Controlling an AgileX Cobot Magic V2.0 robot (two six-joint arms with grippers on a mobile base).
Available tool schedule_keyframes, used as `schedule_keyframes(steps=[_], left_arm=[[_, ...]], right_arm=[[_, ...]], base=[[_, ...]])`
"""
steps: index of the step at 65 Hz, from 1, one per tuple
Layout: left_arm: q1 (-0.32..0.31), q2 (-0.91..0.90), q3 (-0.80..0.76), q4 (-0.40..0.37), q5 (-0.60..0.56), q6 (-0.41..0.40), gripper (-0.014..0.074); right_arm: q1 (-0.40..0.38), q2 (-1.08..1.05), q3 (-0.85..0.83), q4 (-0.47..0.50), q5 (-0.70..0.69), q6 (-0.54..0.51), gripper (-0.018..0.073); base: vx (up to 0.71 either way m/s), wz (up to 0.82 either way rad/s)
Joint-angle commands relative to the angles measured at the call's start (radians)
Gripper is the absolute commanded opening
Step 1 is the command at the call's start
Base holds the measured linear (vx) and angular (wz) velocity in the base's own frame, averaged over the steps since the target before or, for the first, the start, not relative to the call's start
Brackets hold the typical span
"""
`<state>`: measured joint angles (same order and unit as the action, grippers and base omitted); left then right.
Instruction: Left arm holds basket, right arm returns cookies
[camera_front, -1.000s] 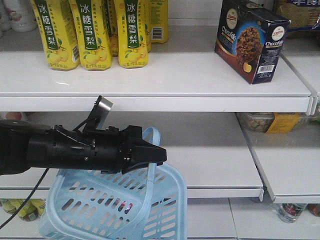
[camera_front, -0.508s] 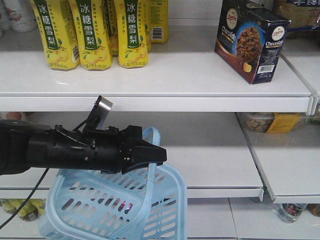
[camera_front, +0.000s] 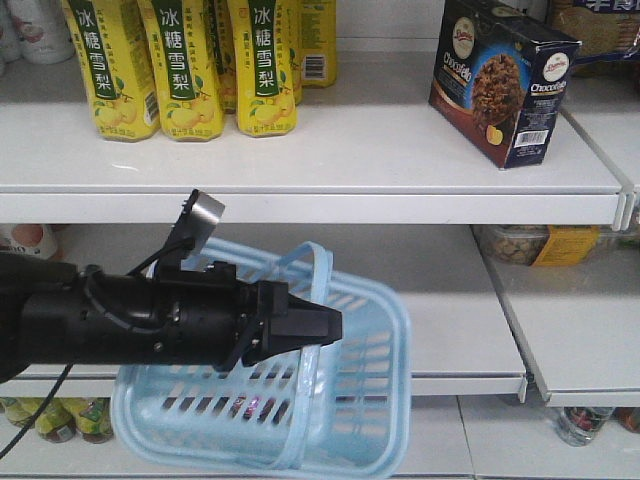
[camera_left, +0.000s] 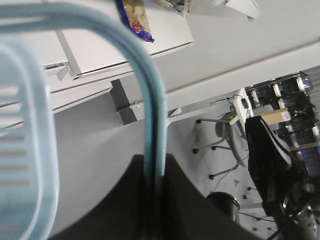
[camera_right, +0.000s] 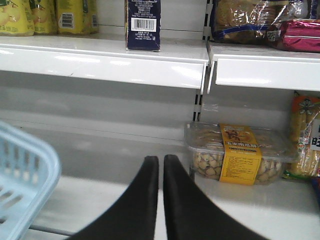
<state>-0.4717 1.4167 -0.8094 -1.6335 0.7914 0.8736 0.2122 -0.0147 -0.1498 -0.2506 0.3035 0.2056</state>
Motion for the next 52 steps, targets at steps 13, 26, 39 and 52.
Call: schedule_keyframes(steps=[13,26,39,52], left_arm=[[-0.105,-0.364,0.224,-0.068,-0.182,0.029,-0.0003],[-0.105,-0.677,0.408,0.166,-0.342,-0.004,-0.0003],[-0.105,-0.959,0.495,0.693,-0.456,-0.517,-0.0003],[-0.105,-1.13,0.612,1.237,-0.53,-0.974,-0.0003]], right_arm=[[-0.001,0.006,-0.025,-0.009,-0.074,-0.007,-0.0006],[-0.001,0.006,-0.025,-0.009,-0.074,-0.007,-0.0006],[-0.001,0.006,-0.025,-0.009,-0.074,-0.007,-0.0006],[-0.001,0.006,-0.025,-0.009,-0.074,-0.007,-0.0006]], base=[[0.0,0.0],[0.0,0.0],[0.0,0.0],[0.0,0.0]])
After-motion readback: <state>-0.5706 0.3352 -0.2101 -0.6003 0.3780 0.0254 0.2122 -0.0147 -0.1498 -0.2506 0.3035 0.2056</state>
